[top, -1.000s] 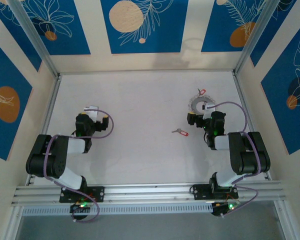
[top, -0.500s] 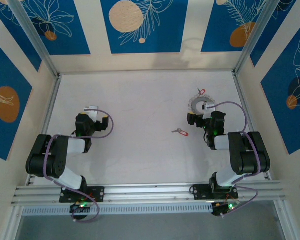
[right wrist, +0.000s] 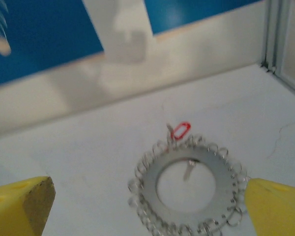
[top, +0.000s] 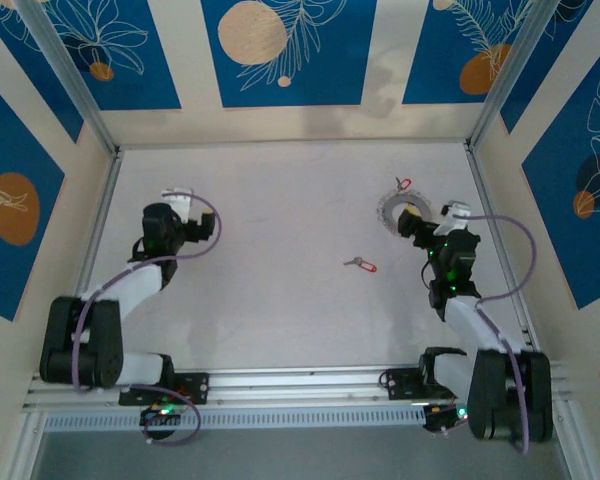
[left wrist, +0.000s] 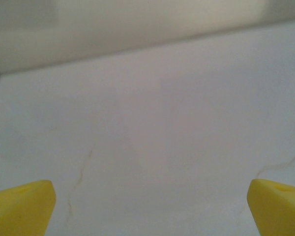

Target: Put the keys on the keyring

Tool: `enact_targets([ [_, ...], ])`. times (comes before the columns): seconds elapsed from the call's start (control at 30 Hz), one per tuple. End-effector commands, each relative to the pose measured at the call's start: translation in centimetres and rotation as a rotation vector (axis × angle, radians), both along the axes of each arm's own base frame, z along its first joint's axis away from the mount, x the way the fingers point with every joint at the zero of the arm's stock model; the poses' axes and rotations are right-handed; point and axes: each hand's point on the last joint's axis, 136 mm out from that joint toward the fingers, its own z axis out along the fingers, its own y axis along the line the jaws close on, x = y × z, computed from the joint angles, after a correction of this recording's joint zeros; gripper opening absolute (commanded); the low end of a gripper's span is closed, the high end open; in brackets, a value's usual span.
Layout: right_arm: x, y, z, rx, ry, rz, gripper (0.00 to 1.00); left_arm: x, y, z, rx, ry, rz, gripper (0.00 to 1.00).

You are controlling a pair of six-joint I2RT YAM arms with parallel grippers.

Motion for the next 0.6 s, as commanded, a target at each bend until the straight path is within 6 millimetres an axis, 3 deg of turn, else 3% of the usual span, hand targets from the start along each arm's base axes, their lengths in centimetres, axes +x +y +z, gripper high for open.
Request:
enact_targets([
  [0.0,-1.3,-0.3,-1.5,0.200,0.131,-0.021,0.99,-1.9,-0.5,2.2,-0.076,0.081,0.004,1.00],
  [0.1,-1.2,0.6,-2.2,0.260,0.229,0.017,0.99,-3.6,-0.2,5.7,-0.190,0.113,0.070,1.00],
  [0.23,-1.0,0.8,-4.3,0.295,0.377,0.015,0.99,-6.6,-0.9,12.2,-0.279,0.053,0.033,1.00],
  [0.3,-0.8,1.0,-5.3,0.306,0.442,0.029,0.99,-7.7,0.1,14.2,-0.295,0.016,0.087,1.00],
  [0.4,-0.2,1.7,-6.6,0.314,0.537,0.069,0.99,-8.3,1.4,14.5,-0.310,0.010,0.168,1.00],
  [0.53,0.7,2.3,-8.3,0.324,0.661,0.102,0.99,-6.6,-0.8,11.5,-0.307,0.124,0.057,1.00],
  [0.57,0.9,2.6,-8.6,0.324,0.688,0.125,0.93,-6.2,-1.4,10.6,-0.329,0.165,0.044,1.00],
])
